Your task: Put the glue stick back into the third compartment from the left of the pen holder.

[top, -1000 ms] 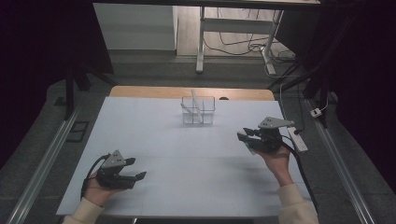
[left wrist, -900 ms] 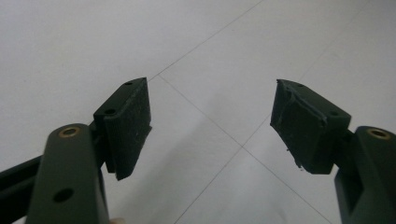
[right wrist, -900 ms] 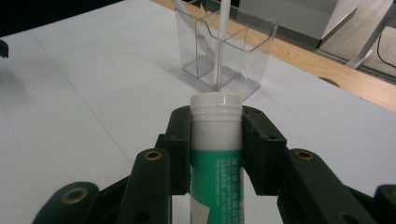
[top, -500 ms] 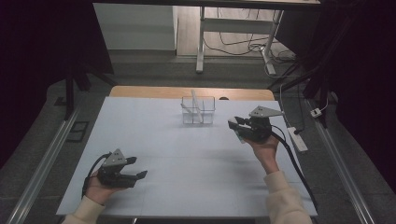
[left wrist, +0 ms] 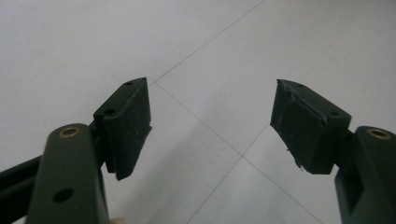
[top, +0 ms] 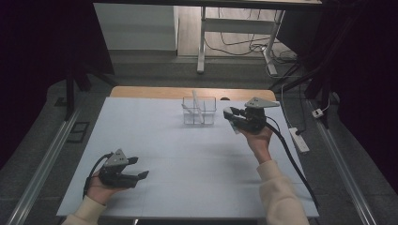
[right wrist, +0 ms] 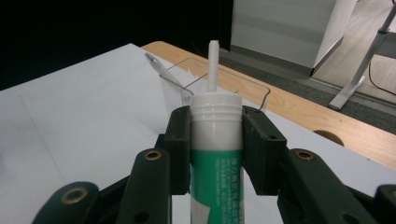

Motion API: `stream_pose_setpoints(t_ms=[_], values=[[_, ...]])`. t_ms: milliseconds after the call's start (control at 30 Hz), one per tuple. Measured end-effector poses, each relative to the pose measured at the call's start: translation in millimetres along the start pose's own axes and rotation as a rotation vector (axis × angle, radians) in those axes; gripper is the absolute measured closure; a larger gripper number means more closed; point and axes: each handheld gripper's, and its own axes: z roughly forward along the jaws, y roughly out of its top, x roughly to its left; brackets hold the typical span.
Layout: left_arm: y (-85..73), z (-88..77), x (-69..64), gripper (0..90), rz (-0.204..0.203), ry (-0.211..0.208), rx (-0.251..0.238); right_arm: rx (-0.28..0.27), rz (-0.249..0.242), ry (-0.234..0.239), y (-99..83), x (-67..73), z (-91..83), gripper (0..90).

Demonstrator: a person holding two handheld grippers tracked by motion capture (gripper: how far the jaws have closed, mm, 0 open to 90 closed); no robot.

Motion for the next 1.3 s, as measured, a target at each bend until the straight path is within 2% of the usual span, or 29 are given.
stream_pose_setpoints(t_ms=[200, 367, 533, 867, 1300], values=[[-0.9, -0.7, -0.5, 28.9, 0.002, 0.003, 0.004, -0.031, 0.034, -0.01, 4.3, -7.4, 10.4, 64.6], [-2.9, -3.4, 0.1, 28.9, -0.002, 0.006, 0.0, -0.037, 0.037, -0.024, 7.1, -11.7, 19.0, 64.6], [-2.8, -3.7, 0.5, 29.0, -0.001, 0.006, -0.002, -0.072, 0.066, -0.02, 10.8, -14.4, 27.8, 64.6], [-3.0, -3.5, 1.1, 29.0, -0.002, 0.004, -0.003, -0.084, 0.05, -0.007, 21.6, -10.2, 46.9, 64.6], [-3.2, -2.7, 2.4, 29.0, -0.005, 0.002, -0.003, -0.103, 0.047, -0.016, 37.8, -10.9, 65.2, 64.6]])
